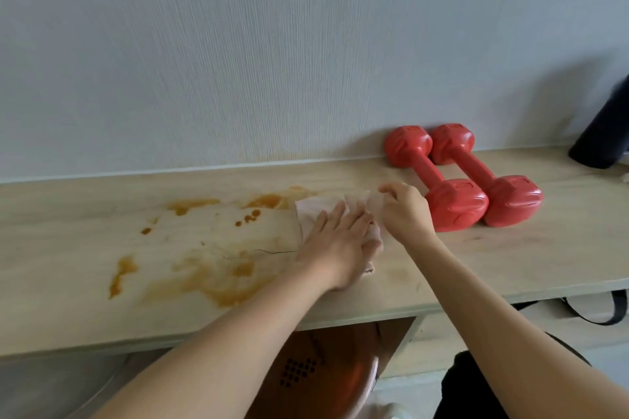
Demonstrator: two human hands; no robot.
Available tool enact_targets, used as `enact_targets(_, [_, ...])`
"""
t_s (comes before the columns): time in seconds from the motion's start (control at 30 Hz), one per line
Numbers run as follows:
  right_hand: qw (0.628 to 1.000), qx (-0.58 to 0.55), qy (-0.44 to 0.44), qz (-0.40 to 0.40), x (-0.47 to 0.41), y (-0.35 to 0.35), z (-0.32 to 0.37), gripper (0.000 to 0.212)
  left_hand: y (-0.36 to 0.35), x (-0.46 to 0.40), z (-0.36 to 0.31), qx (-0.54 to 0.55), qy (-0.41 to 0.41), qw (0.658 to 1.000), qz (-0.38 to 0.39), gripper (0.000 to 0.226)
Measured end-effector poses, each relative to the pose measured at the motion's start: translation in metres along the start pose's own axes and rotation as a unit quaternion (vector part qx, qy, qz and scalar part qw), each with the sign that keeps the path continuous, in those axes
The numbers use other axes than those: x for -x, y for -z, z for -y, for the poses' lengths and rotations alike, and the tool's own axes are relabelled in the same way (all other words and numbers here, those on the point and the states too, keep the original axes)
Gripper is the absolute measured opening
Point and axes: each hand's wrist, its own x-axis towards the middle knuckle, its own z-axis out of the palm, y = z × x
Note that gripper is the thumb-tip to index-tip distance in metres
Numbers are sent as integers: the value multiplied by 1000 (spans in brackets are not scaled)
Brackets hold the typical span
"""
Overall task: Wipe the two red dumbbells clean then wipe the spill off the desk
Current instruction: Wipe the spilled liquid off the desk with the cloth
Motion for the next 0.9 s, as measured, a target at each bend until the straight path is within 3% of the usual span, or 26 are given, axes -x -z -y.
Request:
enact_targets(0.13, [1000,10,25,9,-18,-24,-2,35,16,-46,64,-12,78,997,-10,58])
enact_targets(0.23, [994,98,51,20,-25,-38,-9,24,23,-62,91,-8,142,990,-26,55])
enact_targets(0.33, [991,117,63,11,-27,-42,-9,24,17,-43,64,5,99,995,-11,54])
enact_targets(0.43, [997,64,38,21,-30,-40,-9,34,13,-15,30,18,28,999,11,54])
enact_targets(0.5, [999,40,31,18,-30,-38,-11,41,17,-22,36,28,25,999,32,52])
enact_targets(0.73, [998,35,44,-3,-28,-36,-18,37,35,-64,110,-17,114,993,-23,48])
enact_targets(0.9, [998,39,46,1,-28,-38,-16,35,49,-25,163,-14,269,962,-40,50])
